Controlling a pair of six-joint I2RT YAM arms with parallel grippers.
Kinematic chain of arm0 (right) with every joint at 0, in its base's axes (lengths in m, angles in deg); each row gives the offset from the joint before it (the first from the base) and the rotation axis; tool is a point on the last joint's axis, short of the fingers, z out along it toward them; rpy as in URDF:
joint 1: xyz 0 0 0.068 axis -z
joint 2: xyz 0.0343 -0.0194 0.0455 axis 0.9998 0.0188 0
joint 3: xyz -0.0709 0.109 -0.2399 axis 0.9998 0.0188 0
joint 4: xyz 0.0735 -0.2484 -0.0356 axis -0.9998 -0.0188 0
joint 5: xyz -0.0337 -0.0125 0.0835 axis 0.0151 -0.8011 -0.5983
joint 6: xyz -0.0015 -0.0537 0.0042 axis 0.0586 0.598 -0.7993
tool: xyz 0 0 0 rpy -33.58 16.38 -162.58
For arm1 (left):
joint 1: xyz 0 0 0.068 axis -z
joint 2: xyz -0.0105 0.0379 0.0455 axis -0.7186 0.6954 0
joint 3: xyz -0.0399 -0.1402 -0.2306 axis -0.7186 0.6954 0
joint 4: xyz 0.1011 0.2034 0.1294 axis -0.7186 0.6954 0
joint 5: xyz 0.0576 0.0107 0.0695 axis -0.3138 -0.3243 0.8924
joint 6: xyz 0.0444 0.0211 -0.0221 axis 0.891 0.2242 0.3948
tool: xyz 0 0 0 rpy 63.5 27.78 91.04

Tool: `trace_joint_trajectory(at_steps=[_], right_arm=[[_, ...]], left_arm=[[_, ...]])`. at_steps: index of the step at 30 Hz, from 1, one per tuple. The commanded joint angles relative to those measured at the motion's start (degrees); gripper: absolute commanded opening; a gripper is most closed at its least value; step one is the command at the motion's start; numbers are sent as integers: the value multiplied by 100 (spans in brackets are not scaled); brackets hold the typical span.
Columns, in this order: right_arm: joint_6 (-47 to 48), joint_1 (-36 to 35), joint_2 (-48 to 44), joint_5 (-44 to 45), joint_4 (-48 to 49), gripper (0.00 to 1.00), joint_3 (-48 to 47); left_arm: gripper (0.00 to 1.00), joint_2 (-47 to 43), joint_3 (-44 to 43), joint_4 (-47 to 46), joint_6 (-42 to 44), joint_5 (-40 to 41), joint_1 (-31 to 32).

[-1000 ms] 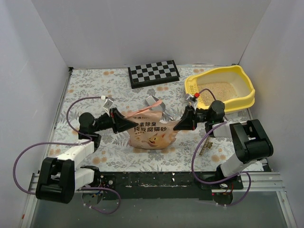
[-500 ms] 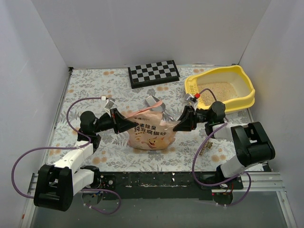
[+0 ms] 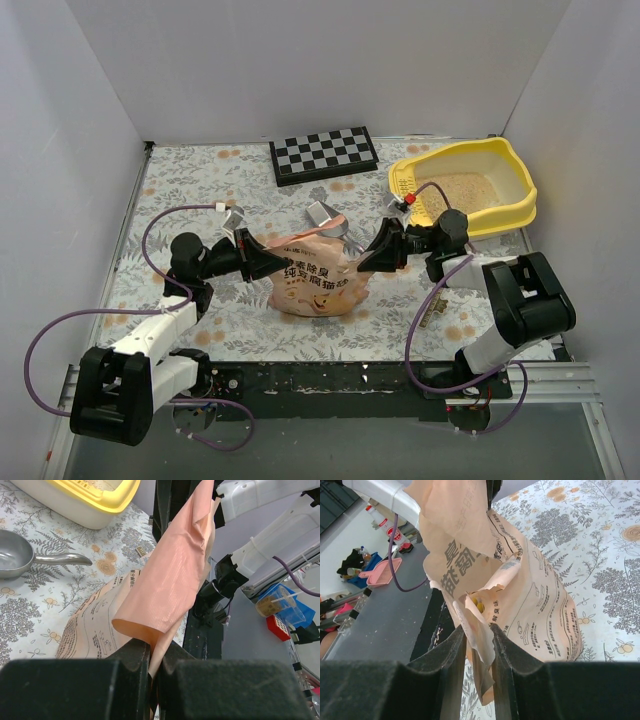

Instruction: Fill the litter box with clean litter

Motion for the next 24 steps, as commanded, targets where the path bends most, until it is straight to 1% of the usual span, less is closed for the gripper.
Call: trace_joint_trajectory(at_steps=[1, 7, 9, 10, 11, 13, 16, 21, 24], right_arm=[[106, -28, 119, 28, 3299, 32, -273], [150, -28, 84, 36, 3299, 30, -246], [124, -28, 92, 36, 3299, 26, -272], [115, -37, 101, 28, 3299, 23, -273], [106, -46, 101, 28, 3299, 17, -281], [54, -72, 119, 36, 3299, 2, -325], [-60, -98, 101, 141, 3299, 1, -334], [-595, -98, -83, 527, 3299, 1, -220], [-868, -98, -232, 887, 3204, 1, -1]], left_arm=[[0, -117, -144, 259, 176, 16, 42], [0, -108, -162, 312, 220, 60, 42], [0, -108, -162, 312, 220, 69, 42], [0, -108, -162, 312, 220, 69, 42], [0, -108, -162, 321, 220, 86, 42], [0, -116, -171, 356, 229, 95, 51], [0, -204, -171, 496, 246, 296, 51], [0, -213, -530, 1629, 352, 885, 130], [0, -178, -724, 2008, 185, 869, 130]])
